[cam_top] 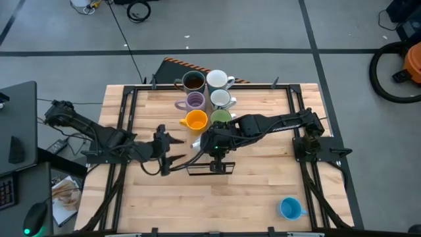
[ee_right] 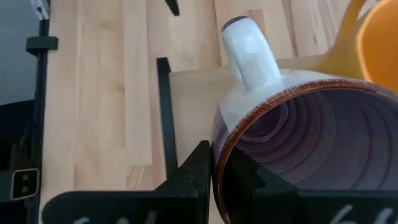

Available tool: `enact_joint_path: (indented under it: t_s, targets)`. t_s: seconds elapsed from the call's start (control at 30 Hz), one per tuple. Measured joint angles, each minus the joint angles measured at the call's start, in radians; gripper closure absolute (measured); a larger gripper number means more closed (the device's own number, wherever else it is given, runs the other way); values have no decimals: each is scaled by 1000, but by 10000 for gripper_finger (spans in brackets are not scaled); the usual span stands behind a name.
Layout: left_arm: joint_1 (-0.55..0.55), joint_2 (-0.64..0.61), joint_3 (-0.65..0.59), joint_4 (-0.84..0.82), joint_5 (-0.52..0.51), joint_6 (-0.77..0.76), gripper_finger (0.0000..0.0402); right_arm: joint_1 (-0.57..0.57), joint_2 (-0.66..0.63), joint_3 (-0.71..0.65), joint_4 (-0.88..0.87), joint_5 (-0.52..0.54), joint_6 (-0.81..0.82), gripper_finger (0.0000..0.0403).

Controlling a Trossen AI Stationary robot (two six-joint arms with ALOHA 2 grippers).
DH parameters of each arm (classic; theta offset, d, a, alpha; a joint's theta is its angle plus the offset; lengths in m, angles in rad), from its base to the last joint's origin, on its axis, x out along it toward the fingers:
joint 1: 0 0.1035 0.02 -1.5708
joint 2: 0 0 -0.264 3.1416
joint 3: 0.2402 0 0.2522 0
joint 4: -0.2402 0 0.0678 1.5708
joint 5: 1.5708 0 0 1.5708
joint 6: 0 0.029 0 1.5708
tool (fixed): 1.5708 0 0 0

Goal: Place coffee mugs
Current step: Put the purple patterned mug on the shelf

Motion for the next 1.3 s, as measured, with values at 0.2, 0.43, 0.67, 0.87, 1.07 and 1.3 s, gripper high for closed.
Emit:
enact_joint_path:
  t_s: [0.2, 0.43, 0.67, 0.87, 1.07, 1.3]
  targets:
    - [15, 37, -1, 35, -101, 19, 131, -1, 0, 0, -1, 6, 13, 372]
    - [13, 104, 0, 162, -168, 130, 130, -1, -2, 0, -1, 5, 14, 372]
    - [13, 105, 0, 192, -158, 152, 149, -1, -2, 0, -1, 5, 14, 372]
    - [38, 123, 0, 204, -56, 147, 204, -1, -2, 0, 2, -3, 13, 372]
    - [47, 122, 0, 214, -54, 152, 260, 1, -2, 0, 6, -16, 6, 372]
    - [47, 122, 0, 229, -50, 160, 334, 1, -3, 0, 6, -22, 3, 372]
